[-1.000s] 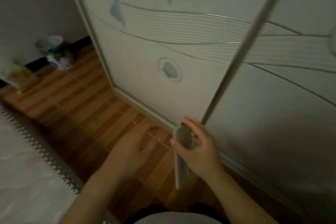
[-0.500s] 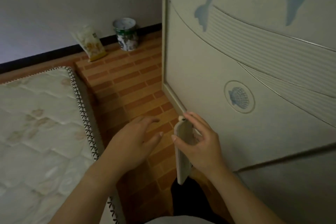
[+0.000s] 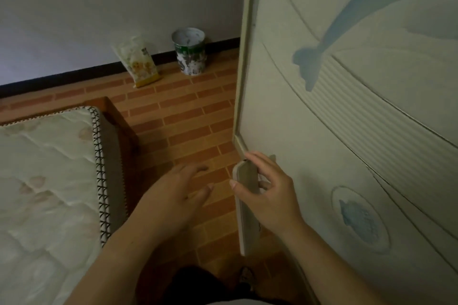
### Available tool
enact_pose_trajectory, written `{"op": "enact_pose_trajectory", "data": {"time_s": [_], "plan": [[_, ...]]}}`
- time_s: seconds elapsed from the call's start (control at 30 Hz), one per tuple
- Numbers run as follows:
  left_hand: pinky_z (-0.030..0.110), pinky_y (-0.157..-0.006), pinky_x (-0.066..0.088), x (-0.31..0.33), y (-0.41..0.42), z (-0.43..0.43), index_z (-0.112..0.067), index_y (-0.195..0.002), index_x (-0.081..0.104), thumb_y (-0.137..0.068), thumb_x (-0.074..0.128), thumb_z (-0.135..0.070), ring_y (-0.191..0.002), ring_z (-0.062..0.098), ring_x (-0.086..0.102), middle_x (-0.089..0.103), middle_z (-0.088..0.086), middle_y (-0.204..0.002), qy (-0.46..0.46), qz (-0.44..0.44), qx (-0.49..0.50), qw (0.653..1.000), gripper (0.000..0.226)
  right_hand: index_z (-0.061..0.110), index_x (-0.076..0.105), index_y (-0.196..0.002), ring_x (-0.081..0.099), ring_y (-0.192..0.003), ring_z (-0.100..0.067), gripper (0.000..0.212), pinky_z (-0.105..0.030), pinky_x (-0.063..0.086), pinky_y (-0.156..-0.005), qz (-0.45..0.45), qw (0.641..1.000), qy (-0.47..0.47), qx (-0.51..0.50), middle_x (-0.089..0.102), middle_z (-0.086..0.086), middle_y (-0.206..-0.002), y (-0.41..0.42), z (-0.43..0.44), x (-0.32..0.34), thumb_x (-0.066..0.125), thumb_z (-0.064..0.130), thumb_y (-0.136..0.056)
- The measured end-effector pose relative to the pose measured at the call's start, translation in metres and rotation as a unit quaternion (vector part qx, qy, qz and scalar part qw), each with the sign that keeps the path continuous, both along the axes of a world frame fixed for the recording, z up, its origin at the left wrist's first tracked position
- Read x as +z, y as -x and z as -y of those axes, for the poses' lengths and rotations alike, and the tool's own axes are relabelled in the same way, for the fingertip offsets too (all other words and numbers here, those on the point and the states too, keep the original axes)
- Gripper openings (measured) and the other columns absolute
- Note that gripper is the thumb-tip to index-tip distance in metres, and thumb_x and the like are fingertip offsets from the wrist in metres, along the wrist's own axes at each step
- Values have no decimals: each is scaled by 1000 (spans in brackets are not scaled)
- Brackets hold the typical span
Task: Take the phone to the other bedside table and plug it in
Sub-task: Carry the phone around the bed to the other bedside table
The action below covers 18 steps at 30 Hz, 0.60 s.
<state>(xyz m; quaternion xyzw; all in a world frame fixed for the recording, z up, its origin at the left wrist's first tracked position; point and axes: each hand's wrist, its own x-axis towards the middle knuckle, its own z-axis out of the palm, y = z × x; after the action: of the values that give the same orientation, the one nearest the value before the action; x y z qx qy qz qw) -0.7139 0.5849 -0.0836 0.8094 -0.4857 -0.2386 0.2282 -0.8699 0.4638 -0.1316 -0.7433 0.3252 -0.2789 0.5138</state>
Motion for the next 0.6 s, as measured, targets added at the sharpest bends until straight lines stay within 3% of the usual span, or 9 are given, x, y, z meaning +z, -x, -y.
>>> {"op": "enact_pose_trajectory", "data": {"time_s": [0.27, 0.37, 0.6], "plan": [[27, -85, 43, -16, -154, 21, -33, -124, 46, -82, 45, -52, -106, 10, 51, 50, -6, -129, 1, 42, 114, 993, 46, 53, 48, -121, 39, -125, 4, 57, -38, 49, -94, 1, 993, 16, 115, 41, 24, -137, -178, 48, -2, 66, 63, -68], [25, -81, 43, -6, -219, 42, -34, -124, 45, -84, 47, -49, -98, 7, 51, 49, -6, -128, 17, 48, 124, 991, 43, 55, 49, -118, 38, -125, 4, 55, -38, 48, -96, 4, 993, 37, 110, 41, 23, -137, -239, 69, 8, 66, 60, -66], [31, -87, 45, 15, -350, 86, -30, -123, 47, -85, 47, -44, -105, 12, 51, 50, -3, -129, 58, 38, 122, 990, 40, 57, 45, -119, 37, -129, -2, 60, -39, 49, -95, -3, 992, 71, 105, 38, 18, -143, -358, 106, 24, 61, 70, -63]]}}
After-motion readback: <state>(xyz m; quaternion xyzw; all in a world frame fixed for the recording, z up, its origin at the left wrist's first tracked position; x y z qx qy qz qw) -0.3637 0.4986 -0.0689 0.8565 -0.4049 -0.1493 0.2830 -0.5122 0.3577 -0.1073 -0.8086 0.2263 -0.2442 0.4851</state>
